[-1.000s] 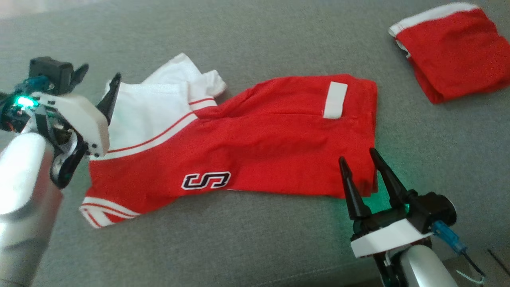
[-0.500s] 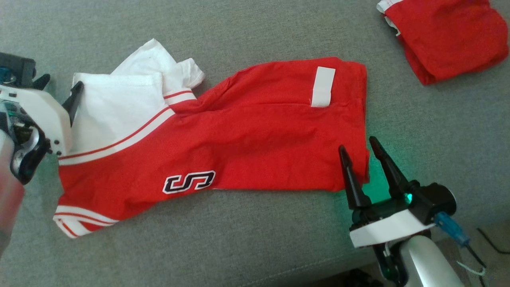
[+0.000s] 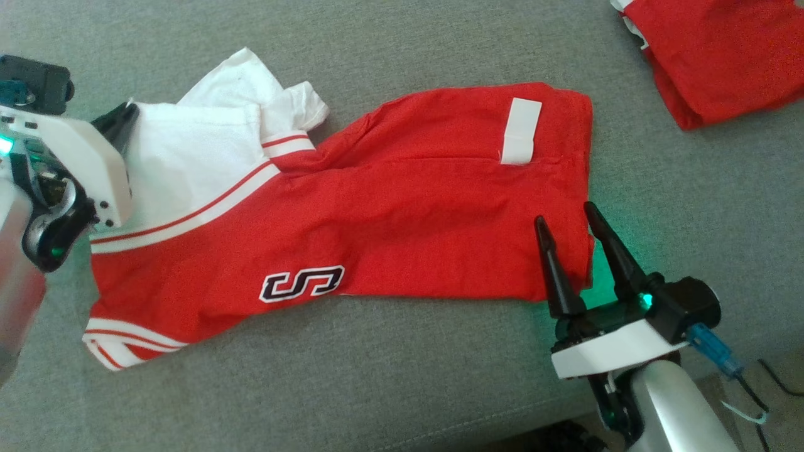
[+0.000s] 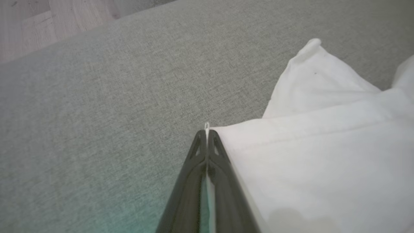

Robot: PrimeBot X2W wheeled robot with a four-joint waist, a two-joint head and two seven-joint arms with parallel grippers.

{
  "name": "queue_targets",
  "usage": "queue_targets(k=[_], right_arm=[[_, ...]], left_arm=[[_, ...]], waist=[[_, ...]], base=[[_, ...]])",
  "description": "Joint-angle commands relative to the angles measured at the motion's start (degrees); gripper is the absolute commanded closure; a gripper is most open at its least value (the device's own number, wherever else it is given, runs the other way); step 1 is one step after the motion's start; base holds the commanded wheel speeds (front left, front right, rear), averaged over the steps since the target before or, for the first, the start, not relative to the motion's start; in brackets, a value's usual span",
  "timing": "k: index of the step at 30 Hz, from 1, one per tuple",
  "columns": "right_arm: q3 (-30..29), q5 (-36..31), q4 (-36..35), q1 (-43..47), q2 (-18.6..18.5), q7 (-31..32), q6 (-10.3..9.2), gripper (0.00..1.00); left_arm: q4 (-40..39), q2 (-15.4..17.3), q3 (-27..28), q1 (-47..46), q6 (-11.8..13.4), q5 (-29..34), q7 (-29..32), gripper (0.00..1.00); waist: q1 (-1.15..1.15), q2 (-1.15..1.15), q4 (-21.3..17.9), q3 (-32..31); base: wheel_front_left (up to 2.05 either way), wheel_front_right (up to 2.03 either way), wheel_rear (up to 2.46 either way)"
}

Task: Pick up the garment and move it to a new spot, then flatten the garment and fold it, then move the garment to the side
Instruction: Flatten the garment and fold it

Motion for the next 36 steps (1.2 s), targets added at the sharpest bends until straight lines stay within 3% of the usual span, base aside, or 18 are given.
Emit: queue_targets(k=[1, 14, 24, 36], right_arm=[[0.88, 0.36, -1.59, -1.13, -0.11, -0.22, 0.19, 0.00], [-4.23, 4.31, 2.09, -1.89, -0.74, -0.22, 0.19, 0.00], [4.62, 14.93, 13.95, -10.81, -7.88, 1.59, 0.19, 0.00], [12.93, 29.21, 19.39, -17.11, -13.71, 7.16, 0.19, 0.00]], left_arm=[[-1.17, 3.56, 0.92, -2.31, 0.10, -0.23, -0.88, 1.00], [-6.04, 6.08, -2.51, -6.17, 0.10, 0.52, -11.56, 1.00], [-10.65, 7.10, -3.07, -6.31, 0.22, 0.82, -13.49, 1.00], [-14.26, 7.12, -3.56, -5.56, 1.26, 0.92, -13.75, 1.00]], waist=[[0.00, 0.00, 0.18, 0.02], [0.00, 0.00, 2.92, -3.42], [0.00, 0.00, 5.04, -5.73], [0.00, 0.00, 7.63, -6.28]], base=[[0.00, 0.00, 0.00], [0.00, 0.00, 0.00], [0.00, 0.00, 0.00], [0.00, 0.00, 0.00]])
